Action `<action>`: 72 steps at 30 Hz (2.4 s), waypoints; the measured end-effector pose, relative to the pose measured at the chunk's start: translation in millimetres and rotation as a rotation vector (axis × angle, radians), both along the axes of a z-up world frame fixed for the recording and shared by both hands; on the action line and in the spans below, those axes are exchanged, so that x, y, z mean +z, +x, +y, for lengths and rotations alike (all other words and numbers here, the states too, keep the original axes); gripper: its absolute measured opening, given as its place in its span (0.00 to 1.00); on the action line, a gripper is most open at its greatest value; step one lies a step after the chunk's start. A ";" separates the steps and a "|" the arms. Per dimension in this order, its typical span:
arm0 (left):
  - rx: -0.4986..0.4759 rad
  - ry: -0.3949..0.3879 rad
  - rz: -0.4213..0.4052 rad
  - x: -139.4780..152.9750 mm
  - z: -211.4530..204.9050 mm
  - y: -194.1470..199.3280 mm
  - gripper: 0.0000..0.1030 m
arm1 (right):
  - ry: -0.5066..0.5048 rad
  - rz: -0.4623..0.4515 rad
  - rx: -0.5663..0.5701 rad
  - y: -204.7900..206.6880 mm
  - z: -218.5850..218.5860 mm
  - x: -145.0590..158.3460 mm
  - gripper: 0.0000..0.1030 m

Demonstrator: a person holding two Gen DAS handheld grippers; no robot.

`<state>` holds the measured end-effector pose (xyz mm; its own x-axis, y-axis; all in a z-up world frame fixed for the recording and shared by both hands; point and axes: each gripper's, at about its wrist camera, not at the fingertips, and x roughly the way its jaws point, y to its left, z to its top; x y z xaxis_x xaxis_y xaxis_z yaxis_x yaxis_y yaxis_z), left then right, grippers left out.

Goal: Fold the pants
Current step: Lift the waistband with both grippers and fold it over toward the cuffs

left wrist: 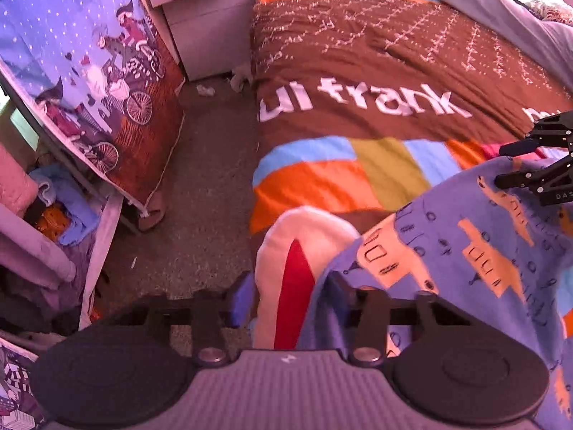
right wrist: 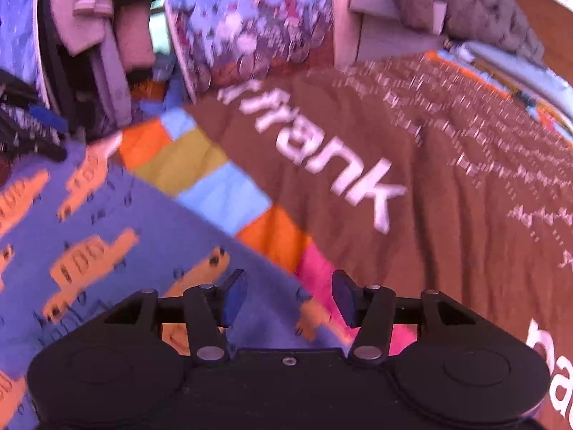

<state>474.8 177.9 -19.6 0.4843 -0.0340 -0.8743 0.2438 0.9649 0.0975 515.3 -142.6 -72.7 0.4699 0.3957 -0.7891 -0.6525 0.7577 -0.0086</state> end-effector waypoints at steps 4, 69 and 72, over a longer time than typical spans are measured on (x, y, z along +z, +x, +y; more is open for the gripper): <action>0.003 -0.033 -0.009 0.6 -3.9 -9.6 0.04 | 0.008 0.009 -0.010 -4.8 2.7 -2.5 0.09; -0.306 0.163 -0.048 -1.2 -82.9 -319.7 0.02 | -0.047 -0.190 -0.092 -435.7 -41.3 32.3 0.01; -0.296 0.122 -0.045 3.6 -79.4 -319.0 0.17 | -0.038 -0.169 -0.098 -432.7 -42.1 27.5 0.08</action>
